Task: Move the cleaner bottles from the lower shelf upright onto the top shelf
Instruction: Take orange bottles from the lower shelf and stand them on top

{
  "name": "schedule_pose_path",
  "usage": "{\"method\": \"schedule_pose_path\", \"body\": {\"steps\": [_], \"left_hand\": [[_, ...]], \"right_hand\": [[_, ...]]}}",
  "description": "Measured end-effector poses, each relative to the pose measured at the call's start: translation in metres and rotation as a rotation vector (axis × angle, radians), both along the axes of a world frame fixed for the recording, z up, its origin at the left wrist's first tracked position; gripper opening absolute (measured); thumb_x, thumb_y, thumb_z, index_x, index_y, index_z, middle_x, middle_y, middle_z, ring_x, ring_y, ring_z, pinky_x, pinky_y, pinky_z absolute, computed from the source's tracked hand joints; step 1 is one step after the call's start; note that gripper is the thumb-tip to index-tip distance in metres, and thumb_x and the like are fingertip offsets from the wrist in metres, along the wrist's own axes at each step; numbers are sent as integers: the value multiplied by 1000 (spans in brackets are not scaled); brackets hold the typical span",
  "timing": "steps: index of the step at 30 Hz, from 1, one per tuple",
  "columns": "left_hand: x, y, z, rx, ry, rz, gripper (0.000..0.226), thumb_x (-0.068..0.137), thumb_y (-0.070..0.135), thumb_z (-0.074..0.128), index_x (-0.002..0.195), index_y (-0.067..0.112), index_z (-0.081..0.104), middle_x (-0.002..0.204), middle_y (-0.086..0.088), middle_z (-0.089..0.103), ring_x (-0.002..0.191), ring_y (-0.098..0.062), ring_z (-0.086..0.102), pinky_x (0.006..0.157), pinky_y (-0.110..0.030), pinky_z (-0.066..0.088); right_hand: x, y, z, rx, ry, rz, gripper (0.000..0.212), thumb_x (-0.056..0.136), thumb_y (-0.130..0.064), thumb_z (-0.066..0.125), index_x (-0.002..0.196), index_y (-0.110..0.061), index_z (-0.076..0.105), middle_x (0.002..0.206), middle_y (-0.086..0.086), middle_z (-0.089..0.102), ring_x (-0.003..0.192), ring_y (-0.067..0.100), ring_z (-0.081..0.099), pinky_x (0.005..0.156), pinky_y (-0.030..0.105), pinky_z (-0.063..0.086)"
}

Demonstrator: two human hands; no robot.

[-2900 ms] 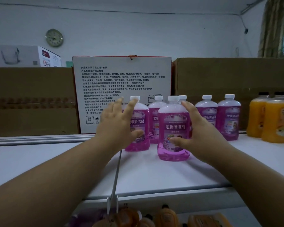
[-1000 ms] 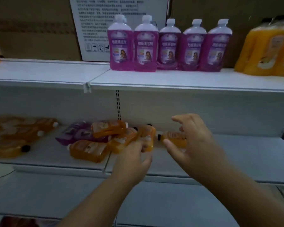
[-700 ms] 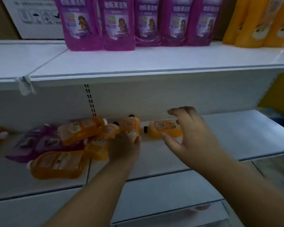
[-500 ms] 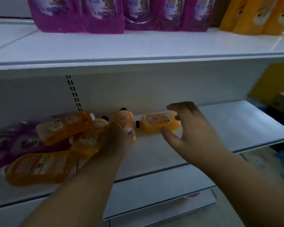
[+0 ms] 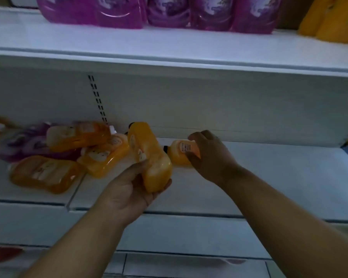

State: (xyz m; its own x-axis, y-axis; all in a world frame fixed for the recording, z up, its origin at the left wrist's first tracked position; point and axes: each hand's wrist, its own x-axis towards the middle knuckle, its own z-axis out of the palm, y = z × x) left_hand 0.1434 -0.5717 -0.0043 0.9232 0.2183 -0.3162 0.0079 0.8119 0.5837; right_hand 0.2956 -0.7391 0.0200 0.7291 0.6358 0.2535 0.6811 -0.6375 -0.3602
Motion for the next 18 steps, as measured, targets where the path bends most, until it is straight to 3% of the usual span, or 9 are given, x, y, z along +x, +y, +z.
{"method": "schedule_pose_path", "body": {"steps": [2,5,9,13,18], "left_hand": [[-13,-18,6,102,-64,8,61,32,21,101,90,16,82,103,-13,75,90,-30,74,74,-51,59],[-28,-41,14,213,-92,93,48,43,29,98,88,23,82,95,-1,77,88,-18,75,74,-42,61],[-47,-67,22,257,25,252,100,21,52,99,110,18,71,103,-11,76,89,-26,75,64,-38,61],[-71,-80,28,339,76,319,105,20,58,97,111,17,66,88,-11,75,74,-24,74,59,-36,59],[-95,-84,31,505,107,356,103,29,66,92,114,17,62,83,-5,75,74,-20,73,59,-34,58]], "right_hand": [[25,5,-11,-74,3,56,47,94,-33,57,138,-19,47,137,8,49,124,28,45,96,42,45],[56,18,-23,-255,1,112,54,96,-42,50,145,-20,40,147,9,42,133,31,39,105,43,35],[75,30,-35,-537,13,108,82,82,-67,55,148,-26,31,141,12,48,129,35,40,102,44,31],[60,37,-35,-572,79,54,113,57,-84,65,144,-21,34,139,15,45,126,37,43,99,45,37],[15,39,-40,-413,50,120,105,63,-69,74,142,-22,24,122,12,58,105,33,60,77,39,45]]}}
